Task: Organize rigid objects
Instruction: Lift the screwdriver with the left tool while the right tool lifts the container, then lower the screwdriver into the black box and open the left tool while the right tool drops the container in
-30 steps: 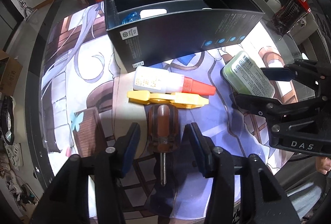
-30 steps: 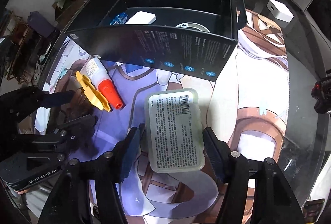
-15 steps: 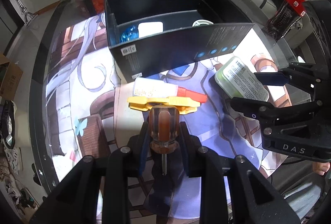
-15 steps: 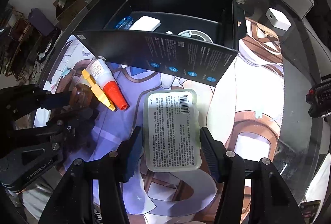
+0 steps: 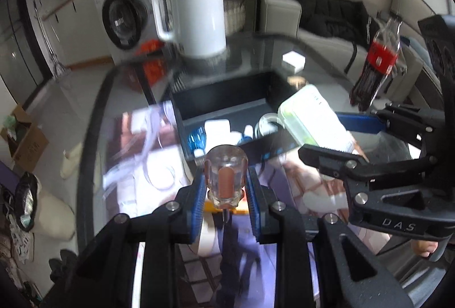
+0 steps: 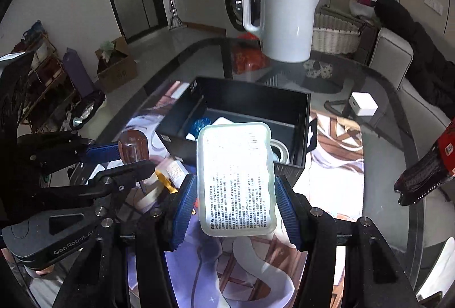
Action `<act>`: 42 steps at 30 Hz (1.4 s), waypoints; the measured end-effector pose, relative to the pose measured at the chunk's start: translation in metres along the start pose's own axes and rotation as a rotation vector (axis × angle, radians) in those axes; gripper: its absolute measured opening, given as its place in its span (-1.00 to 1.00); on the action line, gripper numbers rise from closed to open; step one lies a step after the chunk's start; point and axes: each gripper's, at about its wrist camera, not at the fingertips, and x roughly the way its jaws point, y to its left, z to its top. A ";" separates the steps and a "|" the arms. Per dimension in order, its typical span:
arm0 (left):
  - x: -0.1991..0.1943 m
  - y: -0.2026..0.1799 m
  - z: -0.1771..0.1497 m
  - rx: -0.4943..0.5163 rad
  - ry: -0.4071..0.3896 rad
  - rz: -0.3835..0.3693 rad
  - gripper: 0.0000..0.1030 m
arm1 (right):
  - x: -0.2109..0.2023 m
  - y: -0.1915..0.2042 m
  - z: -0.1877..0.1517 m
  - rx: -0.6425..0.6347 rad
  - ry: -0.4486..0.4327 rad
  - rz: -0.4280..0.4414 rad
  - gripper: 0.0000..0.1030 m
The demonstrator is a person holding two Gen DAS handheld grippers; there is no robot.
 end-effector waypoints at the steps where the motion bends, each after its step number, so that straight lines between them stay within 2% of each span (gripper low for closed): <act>1: -0.008 -0.001 0.002 0.006 -0.048 0.012 -0.51 | -0.008 0.002 0.001 -0.002 -0.036 0.001 0.09; 5: -0.041 0.001 0.005 0.015 -0.228 0.052 -0.51 | -0.034 0.010 0.005 -0.019 -0.184 -0.018 0.09; 9: -0.063 0.006 0.006 0.005 -0.350 0.067 -0.51 | -0.060 0.017 0.002 -0.028 -0.320 -0.030 0.09; 13: -0.075 0.009 0.004 -0.006 -0.408 0.076 -0.51 | -0.085 0.019 -0.003 -0.021 -0.448 -0.042 0.09; 16: -0.076 0.012 0.005 -0.008 -0.409 0.075 -0.51 | -0.100 0.022 -0.003 -0.019 -0.510 -0.053 0.09; 23: -0.071 0.011 0.009 -0.018 -0.399 0.073 -0.51 | -0.099 0.016 0.002 0.006 -0.495 -0.041 0.09; 33: -0.068 0.007 0.023 -0.038 -0.428 0.055 -0.51 | -0.095 0.016 0.008 0.018 -0.497 -0.046 0.09; 42: -0.044 0.015 0.049 -0.117 -0.398 -0.022 -0.51 | -0.077 0.002 0.030 0.070 -0.511 -0.065 0.09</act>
